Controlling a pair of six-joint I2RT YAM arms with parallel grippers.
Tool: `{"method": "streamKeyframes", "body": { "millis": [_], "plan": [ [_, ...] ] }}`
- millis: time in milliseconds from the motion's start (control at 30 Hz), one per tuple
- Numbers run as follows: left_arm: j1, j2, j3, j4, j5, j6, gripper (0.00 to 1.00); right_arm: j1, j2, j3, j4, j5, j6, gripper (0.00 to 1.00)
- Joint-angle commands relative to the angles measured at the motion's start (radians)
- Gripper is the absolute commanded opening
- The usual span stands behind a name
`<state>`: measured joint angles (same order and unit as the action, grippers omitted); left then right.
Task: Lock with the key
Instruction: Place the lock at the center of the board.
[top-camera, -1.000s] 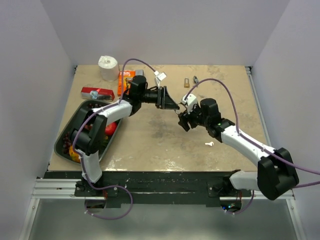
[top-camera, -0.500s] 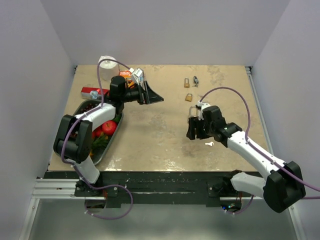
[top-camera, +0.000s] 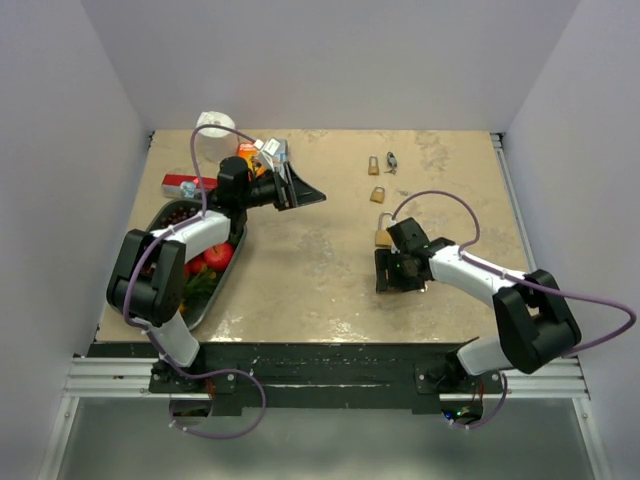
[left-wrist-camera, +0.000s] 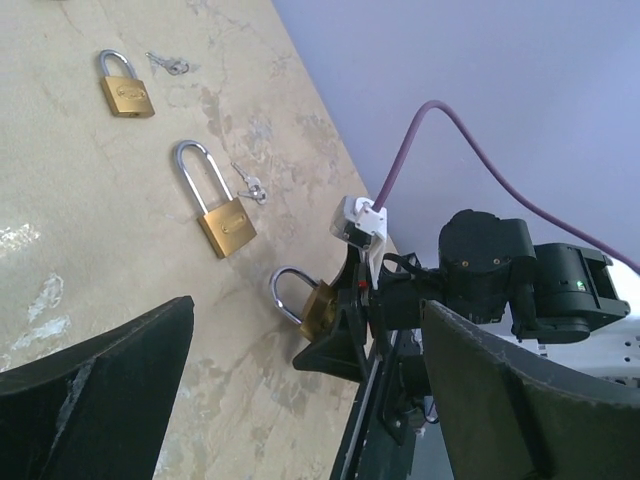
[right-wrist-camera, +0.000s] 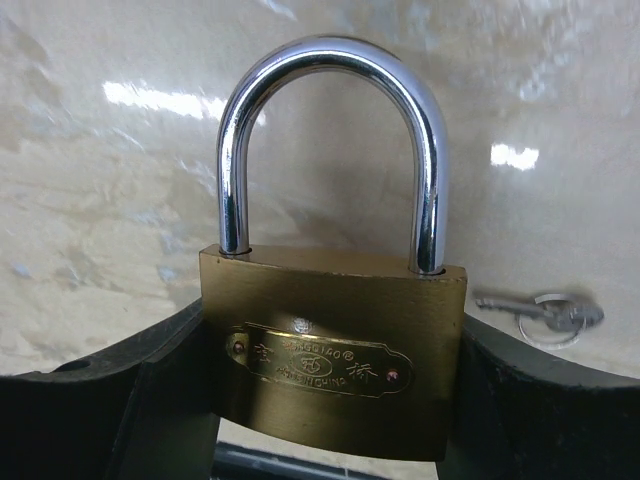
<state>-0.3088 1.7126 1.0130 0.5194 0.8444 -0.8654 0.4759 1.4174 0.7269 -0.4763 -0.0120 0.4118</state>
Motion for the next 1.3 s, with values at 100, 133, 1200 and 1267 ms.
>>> {"method": "streamKeyframes", "body": {
  "millis": [100, 133, 1200, 1267],
  "plan": [
    [0.051, 0.001, -0.033, 0.083, 0.018, -0.040, 0.99, 0.010, 0.077, 0.097, 0.056, 0.015, 0.059, 0.23],
    [0.054, 0.004, -0.033, 0.085, 0.019, -0.041, 0.99, 0.013, 0.090, 0.100, 0.054, 0.017, 0.059, 0.30],
    [0.105, 0.024, -0.028, 0.028, 0.047, 0.017, 0.99, 0.013, 0.054, 0.062, -0.090, -0.060, 0.107, 0.95],
    [0.106, 0.012, -0.007, -0.060, 0.044, 0.107, 0.99, 0.015, 0.040, 0.078, -0.094, -0.049, 0.105, 0.97]
  ]
}}
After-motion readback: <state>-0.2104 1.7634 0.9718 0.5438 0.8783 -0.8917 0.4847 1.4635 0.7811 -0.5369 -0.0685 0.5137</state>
